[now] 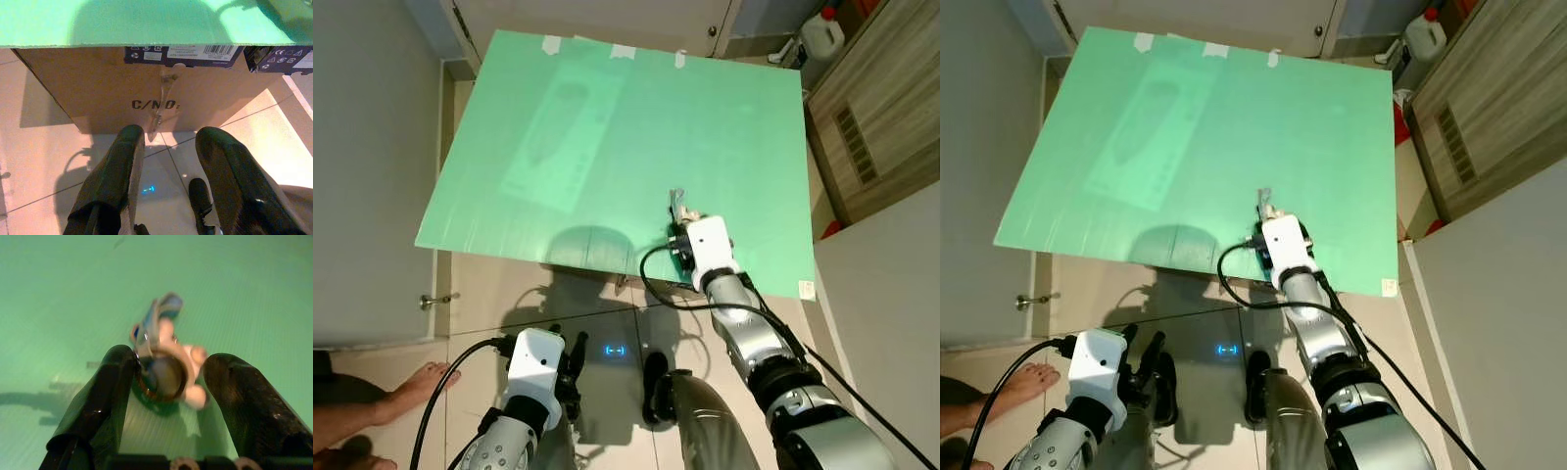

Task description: Hang keys on a hook

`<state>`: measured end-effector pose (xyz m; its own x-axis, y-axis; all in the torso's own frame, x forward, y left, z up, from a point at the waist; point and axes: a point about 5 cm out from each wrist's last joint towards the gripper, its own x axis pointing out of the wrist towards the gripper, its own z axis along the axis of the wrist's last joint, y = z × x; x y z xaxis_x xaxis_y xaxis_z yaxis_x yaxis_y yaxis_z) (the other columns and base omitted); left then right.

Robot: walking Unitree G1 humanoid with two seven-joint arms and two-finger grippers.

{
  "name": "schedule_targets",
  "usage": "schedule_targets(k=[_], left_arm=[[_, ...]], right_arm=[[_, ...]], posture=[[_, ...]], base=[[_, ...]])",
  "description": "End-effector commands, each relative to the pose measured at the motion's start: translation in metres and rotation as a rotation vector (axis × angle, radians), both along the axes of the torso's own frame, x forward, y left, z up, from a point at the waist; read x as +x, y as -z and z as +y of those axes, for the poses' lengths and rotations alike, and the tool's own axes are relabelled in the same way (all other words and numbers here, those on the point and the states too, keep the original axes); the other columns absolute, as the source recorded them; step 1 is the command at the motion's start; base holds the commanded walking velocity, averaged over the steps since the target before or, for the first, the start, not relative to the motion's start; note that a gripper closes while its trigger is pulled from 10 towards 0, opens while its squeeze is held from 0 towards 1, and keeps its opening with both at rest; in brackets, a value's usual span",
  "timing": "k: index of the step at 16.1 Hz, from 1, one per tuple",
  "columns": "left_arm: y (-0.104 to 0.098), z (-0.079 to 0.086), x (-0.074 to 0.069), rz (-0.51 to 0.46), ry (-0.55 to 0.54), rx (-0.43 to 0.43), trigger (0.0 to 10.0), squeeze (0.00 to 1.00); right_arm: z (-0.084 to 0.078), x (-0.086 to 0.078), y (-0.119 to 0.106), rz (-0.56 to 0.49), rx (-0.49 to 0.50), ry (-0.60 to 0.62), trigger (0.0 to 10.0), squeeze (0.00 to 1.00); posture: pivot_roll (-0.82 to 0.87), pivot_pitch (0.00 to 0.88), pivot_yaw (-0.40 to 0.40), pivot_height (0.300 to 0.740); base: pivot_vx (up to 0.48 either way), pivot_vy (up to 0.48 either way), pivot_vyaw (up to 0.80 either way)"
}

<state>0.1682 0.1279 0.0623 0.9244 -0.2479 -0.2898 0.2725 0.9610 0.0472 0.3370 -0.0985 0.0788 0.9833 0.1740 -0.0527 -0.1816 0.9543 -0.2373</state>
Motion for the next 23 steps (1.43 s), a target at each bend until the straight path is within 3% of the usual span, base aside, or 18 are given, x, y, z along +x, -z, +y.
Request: schedule_targets(k=[1, 5, 8, 9, 10, 11, 12, 23], left_arm=[[0.002, -0.001, -0.006, 0.025, -0.003, 0.001, 10.0, 0.00], [0.000, -0.003, -0.009, 0.027, -0.009, -0.005, 10.0, 0.00], [-0.002, -0.003, -0.014, 0.032, -0.020, -0.007, 10.0, 0.00], [-0.003, -0.003, -0.015, 0.034, -0.026, -0.007, 10.0, 0.00], [-0.003, -0.003, -0.016, 0.035, -0.029, -0.008, 10.0, 0.00], [-0.003, -0.003, -0.016, 0.035, -0.031, -0.008, 10.0, 0.00], [-0.004, -0.002, -0.016, 0.035, -0.033, -0.009, 10.0, 0.00], [-0.006, -0.002, -0.008, 0.013, -0.027, 0.003, 10.0, 0.00]], right_arm=[[-0.001, -0.002, 0.001, -0.003, 0.009, -0.001, 10.0, 0.00], [0.019, 0.007, 0.002, 0.051, -0.081, -0.021, 10.0, 0.00], [0.022, 0.011, 0.000, 0.057, -0.133, 0.017, 10.0, 0.00], [0.023, 0.013, -0.001, 0.054, -0.138, 0.025, 8.5, 0.00], [0.024, 0.014, -0.003, 0.049, -0.139, 0.030, 3.4, 0.00], [0.023, 0.015, -0.004, 0.040, -0.147, 0.041, 1.0, 0.00], [0.023, 0.015, -0.005, 0.038, -0.141, 0.043, 0.0, 0.00], [0.021, 0.025, -0.025, -0.021, -0.079, 0.049, 0.0, 0.00]], posture=[[0.20, 0.430, -0.045, 0.740], [0.21, 0.447, -0.052, 0.740], [0.23, 0.463, -0.059, 0.740], [0.23, 0.465, -0.060, 0.740], [0.23, 0.469, -0.063, 0.740], [0.23, 0.469, -0.063, 0.740], [0.23, 0.471, -0.064, 0.740], [0.22, 0.442, -0.069, 0.740]], base=[[0.000, 0.000, 0.00], [0.000, 0.000, 0.00], [0.000, 0.000, 0.00], [0.000, 0.000, 0.00], [0.000, 0.000, 0.00], [0.000, 0.000, 0.00], [0.000, 0.000, 0.00], [0.000, 0.000, 0.00]])
